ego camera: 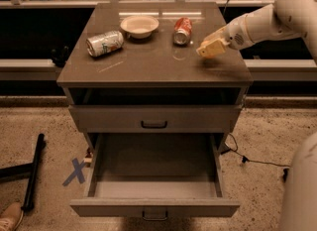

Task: Place orange into middle drawer

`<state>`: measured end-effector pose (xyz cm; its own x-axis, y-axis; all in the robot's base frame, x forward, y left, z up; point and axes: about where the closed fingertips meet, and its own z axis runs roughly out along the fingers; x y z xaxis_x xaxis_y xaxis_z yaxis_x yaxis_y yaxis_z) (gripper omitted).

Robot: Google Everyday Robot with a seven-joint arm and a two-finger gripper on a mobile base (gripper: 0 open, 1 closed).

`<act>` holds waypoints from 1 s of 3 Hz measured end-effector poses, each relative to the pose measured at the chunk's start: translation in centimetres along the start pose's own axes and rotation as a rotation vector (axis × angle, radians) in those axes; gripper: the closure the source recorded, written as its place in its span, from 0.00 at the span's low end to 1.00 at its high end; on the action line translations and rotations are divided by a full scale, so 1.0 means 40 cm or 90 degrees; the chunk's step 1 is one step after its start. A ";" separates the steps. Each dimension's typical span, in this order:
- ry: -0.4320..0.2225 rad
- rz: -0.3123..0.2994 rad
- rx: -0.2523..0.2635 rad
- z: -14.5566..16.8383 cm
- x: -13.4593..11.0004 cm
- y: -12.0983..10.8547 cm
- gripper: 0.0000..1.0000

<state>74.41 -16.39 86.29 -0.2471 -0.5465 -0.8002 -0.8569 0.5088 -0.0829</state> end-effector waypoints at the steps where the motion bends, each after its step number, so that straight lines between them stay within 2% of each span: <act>1: -0.047 -0.058 0.000 -0.093 -0.061 0.077 1.00; 2: -0.070 -0.112 -0.064 -0.169 -0.092 0.268 1.00; 3: -0.058 -0.120 -0.140 -0.174 -0.071 0.399 1.00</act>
Offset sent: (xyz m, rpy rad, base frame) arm -0.1788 0.0408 0.0795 0.0435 -0.1427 0.2865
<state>58.28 -11.35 91.37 -0.0415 -0.5505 -0.8338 -0.9636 0.2426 -0.1121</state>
